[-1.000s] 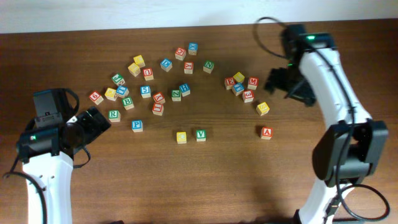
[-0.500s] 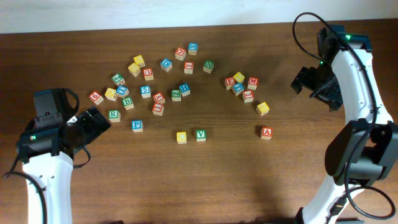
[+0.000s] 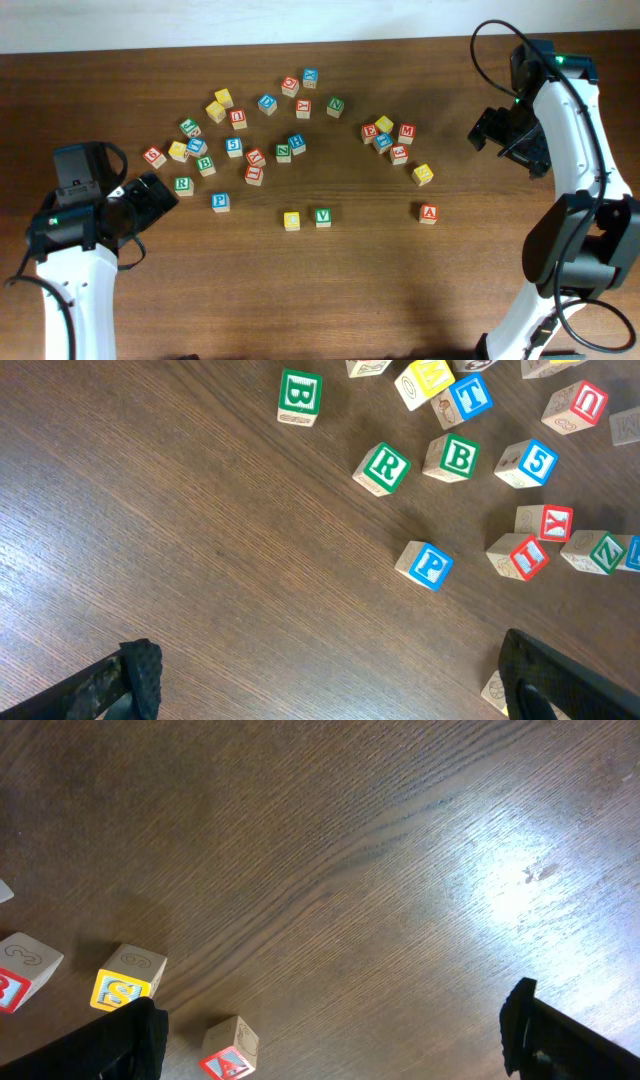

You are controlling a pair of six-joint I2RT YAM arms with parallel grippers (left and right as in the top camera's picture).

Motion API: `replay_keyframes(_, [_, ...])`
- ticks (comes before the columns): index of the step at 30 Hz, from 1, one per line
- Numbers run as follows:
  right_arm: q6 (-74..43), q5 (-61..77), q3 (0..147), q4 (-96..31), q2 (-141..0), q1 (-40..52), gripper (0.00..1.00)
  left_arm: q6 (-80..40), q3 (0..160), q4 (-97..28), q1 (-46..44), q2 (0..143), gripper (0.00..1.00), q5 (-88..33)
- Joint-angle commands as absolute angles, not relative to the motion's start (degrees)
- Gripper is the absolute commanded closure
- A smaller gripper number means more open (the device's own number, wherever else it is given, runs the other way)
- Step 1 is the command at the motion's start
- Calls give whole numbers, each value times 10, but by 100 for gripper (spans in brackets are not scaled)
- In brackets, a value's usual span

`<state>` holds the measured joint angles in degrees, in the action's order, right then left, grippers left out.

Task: Spell out CVPR
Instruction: 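Reach the left gripper to the blue P block and grasp it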

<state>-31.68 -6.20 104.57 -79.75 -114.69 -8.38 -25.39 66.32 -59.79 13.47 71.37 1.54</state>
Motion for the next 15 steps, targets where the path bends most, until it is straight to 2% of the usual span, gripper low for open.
replay_keyframes(1, [-317,-67,1053,-799,-1138,-84,2,-261,669,-597,138,713,1,19])
replay_keyframes(6, [-317,-67,1053,-799,-1138,-84,2,-263,669,-587,138,713,1,4])
replay_keyframes(10, [-317,-67,1053,-799,-1138,-84,2,-263,669,-582,138,713,1,-175])
replay_keyframes(12, [-317,-67,1053,-799,-1138,-84,2,-191,669,-540,123,715,1,-230])
replay_keyframes(15, [-317,-67,1053,-799,-1138,-84,2,-146,669,-528,54,755,1,-189])
